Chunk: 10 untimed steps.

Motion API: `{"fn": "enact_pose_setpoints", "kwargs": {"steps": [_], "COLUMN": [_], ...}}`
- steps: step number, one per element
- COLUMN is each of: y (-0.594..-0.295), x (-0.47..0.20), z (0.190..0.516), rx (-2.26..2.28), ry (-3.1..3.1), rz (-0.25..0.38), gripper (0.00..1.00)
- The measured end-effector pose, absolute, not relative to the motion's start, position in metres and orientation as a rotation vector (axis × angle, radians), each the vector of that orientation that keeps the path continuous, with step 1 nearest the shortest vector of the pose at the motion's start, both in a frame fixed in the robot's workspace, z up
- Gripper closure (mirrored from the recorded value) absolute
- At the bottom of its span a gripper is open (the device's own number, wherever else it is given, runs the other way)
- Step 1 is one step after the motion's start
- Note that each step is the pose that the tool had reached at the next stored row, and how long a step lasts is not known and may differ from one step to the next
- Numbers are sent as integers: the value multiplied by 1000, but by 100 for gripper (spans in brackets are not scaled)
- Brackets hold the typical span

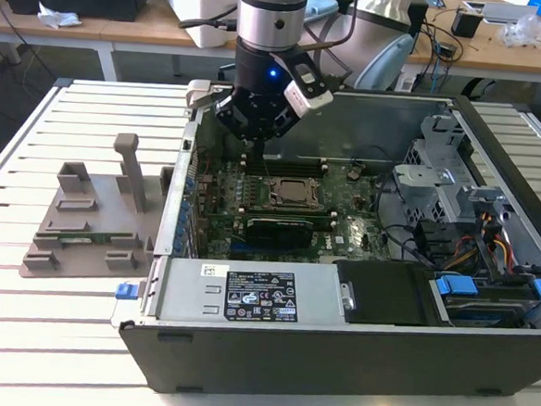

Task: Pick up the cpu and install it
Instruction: 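Install the first cpu locking lever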

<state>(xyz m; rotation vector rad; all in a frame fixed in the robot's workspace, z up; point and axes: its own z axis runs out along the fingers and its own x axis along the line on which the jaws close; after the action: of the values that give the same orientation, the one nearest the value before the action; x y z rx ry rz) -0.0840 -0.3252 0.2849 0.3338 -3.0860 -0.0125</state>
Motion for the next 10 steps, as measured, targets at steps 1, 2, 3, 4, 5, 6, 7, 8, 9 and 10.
{"fn": "enact_pose_setpoints", "kwargs": {"steps": [1, 2, 3, 4, 5, 6, 7, 8, 9, 10], "y": [-325, -325, -325, -325, -325, -325, -325, -325, -325, -324], "x": [-85, -86, -87, -88, -88, -89, -89, -90, -92, -94], "z": [285, 285, 285, 285, 285, 285, 285, 285, 285, 285], "rx": [334, 334, 334, 334, 334, 334, 334, 334, 334, 334], "ry": [-3086, -3086, -3086, -3086, -3086, -3086, -3086, -3086, -3086, -3086], "rz": [-12, -12, -12, -12, -12, -12, -12, -12, -12, -13], "gripper": [89, 89, 89, 89, 89, 89, 89, 89, 89, 89]}}
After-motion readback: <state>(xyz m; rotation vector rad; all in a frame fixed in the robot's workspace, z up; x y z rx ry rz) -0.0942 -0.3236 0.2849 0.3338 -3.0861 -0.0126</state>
